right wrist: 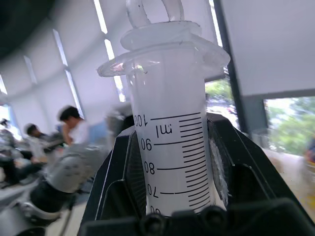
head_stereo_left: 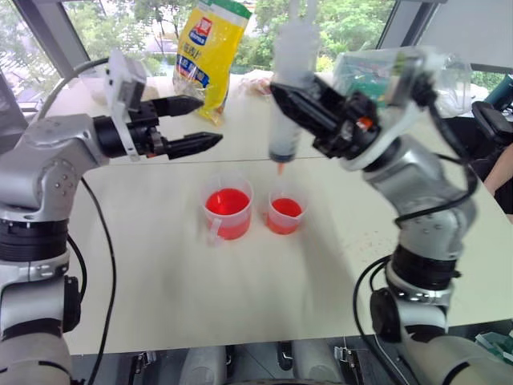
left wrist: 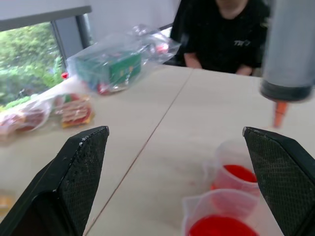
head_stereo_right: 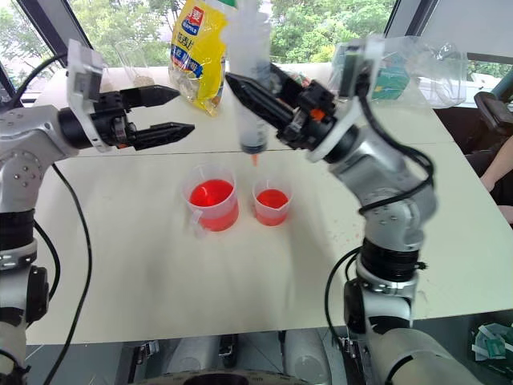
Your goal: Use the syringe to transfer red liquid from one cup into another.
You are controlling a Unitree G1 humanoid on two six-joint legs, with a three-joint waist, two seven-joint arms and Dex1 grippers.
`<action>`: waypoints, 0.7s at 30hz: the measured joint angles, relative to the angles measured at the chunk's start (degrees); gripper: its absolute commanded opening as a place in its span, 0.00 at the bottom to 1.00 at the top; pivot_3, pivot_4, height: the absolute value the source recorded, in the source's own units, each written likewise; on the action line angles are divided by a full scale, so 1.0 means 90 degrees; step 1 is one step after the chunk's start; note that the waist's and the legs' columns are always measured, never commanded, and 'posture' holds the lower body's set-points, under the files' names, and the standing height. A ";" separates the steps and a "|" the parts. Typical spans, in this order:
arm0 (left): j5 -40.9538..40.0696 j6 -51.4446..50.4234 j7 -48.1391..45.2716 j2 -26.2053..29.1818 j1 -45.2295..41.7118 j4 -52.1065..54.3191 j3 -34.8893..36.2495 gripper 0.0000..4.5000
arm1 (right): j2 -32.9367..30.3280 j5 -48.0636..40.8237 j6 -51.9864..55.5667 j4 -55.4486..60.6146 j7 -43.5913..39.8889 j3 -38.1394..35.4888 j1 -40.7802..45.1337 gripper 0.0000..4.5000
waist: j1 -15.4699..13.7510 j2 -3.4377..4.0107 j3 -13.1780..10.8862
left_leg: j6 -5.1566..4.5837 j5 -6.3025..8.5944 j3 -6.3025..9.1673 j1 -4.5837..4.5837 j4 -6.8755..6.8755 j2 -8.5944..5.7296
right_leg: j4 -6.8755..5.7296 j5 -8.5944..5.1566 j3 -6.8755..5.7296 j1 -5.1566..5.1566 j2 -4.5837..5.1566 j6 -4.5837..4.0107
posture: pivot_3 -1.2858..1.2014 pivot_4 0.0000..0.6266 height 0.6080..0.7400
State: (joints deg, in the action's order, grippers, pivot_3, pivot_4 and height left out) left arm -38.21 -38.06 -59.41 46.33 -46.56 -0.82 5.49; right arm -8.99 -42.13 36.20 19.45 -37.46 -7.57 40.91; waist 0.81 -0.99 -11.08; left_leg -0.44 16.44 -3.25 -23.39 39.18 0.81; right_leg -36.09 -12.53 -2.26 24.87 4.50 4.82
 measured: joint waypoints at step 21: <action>0.0005 -0.0226 -0.0162 0.0227 0.0161 0.0370 0.0299 1.00 | 0.0875 0.2200 -0.3534 -0.2785 -0.1271 0.1998 -0.1007 0.30 | 0.0031 -0.0001 0.0001 | 0.0016 -0.0008 0.0004 0.0006 -0.0002 0.0004 | -0.0009 0.0000 -0.0001 0.0001 -0.0002 -0.0002 | 0.52 0.24 1.00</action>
State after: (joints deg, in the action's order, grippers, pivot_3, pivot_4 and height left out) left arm -38.17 -40.09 -60.87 48.36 -45.11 2.51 8.18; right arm -1.11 -22.33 4.40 -5.61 -48.90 10.40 31.85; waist 1.09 -1.00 -11.07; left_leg -0.30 16.36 -3.21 -23.33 39.16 0.85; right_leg -36.18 -12.53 -2.27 24.88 4.48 4.81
